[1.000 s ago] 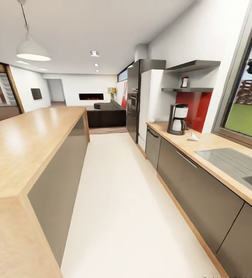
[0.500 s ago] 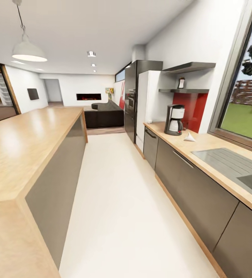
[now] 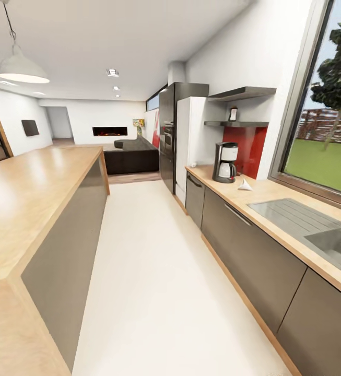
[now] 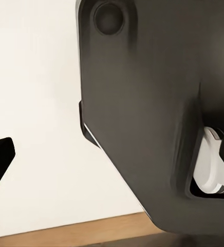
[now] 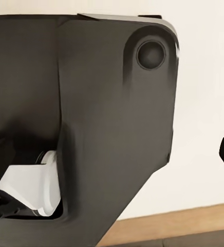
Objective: Set up a coffee station on the kitchen countertop: keep the coffee maker on the countertop, move the bottle of coffee from the kitchen shelf to the counter next to the coffee maker, place a paper coffee filter on top of the coffee maker, put the saucer next to the coffee maker with the coffee cup on the saucer, and place the electric kettle next to the coffee maker.
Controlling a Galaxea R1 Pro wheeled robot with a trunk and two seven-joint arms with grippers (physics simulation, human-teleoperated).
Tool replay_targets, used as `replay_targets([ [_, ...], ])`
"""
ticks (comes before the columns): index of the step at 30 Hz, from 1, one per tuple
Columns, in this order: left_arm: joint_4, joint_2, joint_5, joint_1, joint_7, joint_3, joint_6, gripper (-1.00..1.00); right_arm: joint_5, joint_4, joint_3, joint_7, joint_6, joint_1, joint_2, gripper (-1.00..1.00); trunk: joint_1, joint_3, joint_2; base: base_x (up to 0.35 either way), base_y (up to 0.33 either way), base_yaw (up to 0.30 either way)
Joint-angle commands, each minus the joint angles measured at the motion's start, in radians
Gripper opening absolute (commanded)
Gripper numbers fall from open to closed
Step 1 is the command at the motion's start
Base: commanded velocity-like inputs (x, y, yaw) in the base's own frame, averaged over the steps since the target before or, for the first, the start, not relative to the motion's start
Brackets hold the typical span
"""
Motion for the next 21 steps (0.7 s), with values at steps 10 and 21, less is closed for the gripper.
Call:
replay_targets([
  [10, -0.001, 0.0, 0.0, 0.0, 0.001, -0.002, 0.0, 1.0, -0.001, -0.015, 0.0, 0.0, -0.005, 0.0, 0.0, 1.0, -0.038, 0.03, 0.069, 0.0, 0.0, -0.001],
  [21, -0.001, 0.0, 0.0, 0.0, 0.001, -0.001, 0.0, 1.0, -0.001, -0.014, 0.0, 0.0, -0.005, 0.0, 0.001, 1.0, -0.08, 0.065, 0.146, 0.0, 0.0, 0.0],
])
